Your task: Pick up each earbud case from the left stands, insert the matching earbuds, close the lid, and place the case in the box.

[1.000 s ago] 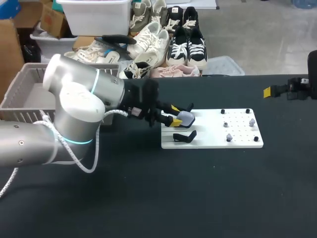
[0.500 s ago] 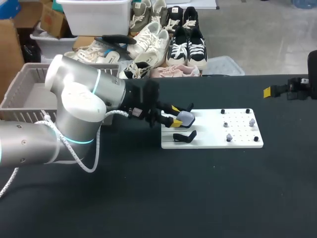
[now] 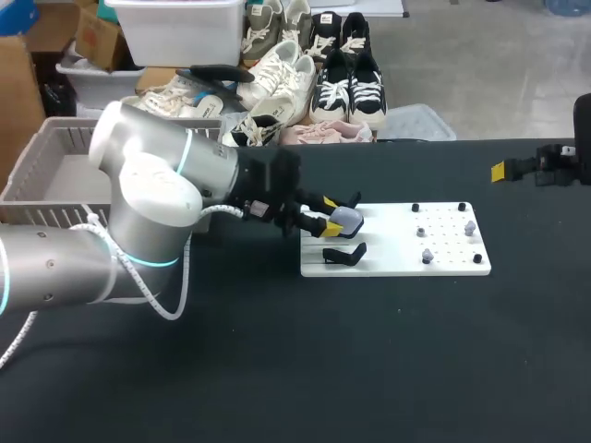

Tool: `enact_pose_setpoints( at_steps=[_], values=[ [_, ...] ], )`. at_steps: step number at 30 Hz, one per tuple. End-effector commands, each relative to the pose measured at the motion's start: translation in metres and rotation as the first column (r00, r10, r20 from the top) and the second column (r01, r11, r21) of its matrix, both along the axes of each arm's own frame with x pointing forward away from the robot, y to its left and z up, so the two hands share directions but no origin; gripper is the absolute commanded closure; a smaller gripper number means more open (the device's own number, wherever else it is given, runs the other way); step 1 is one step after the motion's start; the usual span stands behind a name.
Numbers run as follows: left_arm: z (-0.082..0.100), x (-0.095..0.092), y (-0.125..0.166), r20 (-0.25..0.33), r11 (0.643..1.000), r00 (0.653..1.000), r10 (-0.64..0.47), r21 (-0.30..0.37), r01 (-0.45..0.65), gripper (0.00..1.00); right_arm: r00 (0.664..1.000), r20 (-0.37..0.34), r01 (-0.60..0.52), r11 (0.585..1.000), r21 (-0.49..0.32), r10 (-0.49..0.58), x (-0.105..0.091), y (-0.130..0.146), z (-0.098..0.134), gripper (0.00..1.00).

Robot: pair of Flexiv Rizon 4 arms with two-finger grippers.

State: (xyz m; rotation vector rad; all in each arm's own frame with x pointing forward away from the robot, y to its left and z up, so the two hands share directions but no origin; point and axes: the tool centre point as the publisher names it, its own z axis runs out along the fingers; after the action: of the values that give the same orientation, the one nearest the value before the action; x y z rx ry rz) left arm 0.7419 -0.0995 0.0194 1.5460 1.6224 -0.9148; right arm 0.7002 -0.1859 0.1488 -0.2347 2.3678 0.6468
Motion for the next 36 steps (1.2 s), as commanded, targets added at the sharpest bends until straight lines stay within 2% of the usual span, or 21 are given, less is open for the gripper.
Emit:
enact_pose_setpoints(
  at_steps=[1,5,6,7,9,10,20,24,27,36],
  values=[
    [-0.002,0.003,-0.002,-0.001,1.0,1.0,-0.001,0.003,0.001,0.52,1.0,-0.002,-0.002,1.0,0.0,0.002,0.0,-0.001,0.0,0.0],
    [-0.002,0.003,-0.003,-0.002,1.0,1.0,0.0,0.001,0.0,0.63,1.0,-0.002,-0.002,1.0,0.0,0.002,0.0,-0.001,0.0,0.0],
    [-0.002,0.003,-0.004,-0.002,1.0,1.0,0.0,0.0,0.0,0.69,1.0,-0.002,-0.002,1.0,0.0,0.002,0.0,-0.001,0.0,0.0],
    [-0.002,0.003,-0.004,-0.002,1.0,1.0,0.001,-0.002,-0.001,0.82,1.0,-0.002,-0.002,1.0,0.0,0.002,0.0,-0.001,0.0,0.0],
    [-0.001,0.003,-0.004,0.0,1.0,1.0,0.002,-0.003,-0.002,0.97,1.0,-0.002,-0.002,1.0,0.0,0.002,0.0,-0.001,0.0,0.0],
    [-0.001,0.002,-0.005,0.001,1.0,1.0,0.0,-0.004,0.0,1.0,1.0,-0.002,-0.002,1.0,0.0,0.002,0.0,-0.001,0.0,0.0],
    [0.009,-0.006,0.005,0.011,1.0,1.0,-0.003,-0.019,0.003,1.0,1.0,-0.002,-0.002,1.0,0.0,0.002,0.0,-0.001,0.0,0.0],
    [0.027,-0.009,0.011,0.021,0.998,1.0,0.007,-0.062,-0.005,1.0,1.0,-0.002,-0.002,1.0,0.0,0.002,0.0,-0.001,0.0,0.0],
    [0.043,-0.014,0.013,0.056,0.995,0.998,0.009,-0.101,-0.004,1.0,1.0,-0.002,-0.002,1.0,0.0,0.002,0.0,-0.001,0.0,0.0],
    [0.103,-0.033,0.012,0.119,0.969,0.992,0.045,-0.247,-0.014,1.0,1.0,-0.002,-0.002,1.0,0.0,0.002,0.0,-0.001,0.0,0.0]
  ],
)
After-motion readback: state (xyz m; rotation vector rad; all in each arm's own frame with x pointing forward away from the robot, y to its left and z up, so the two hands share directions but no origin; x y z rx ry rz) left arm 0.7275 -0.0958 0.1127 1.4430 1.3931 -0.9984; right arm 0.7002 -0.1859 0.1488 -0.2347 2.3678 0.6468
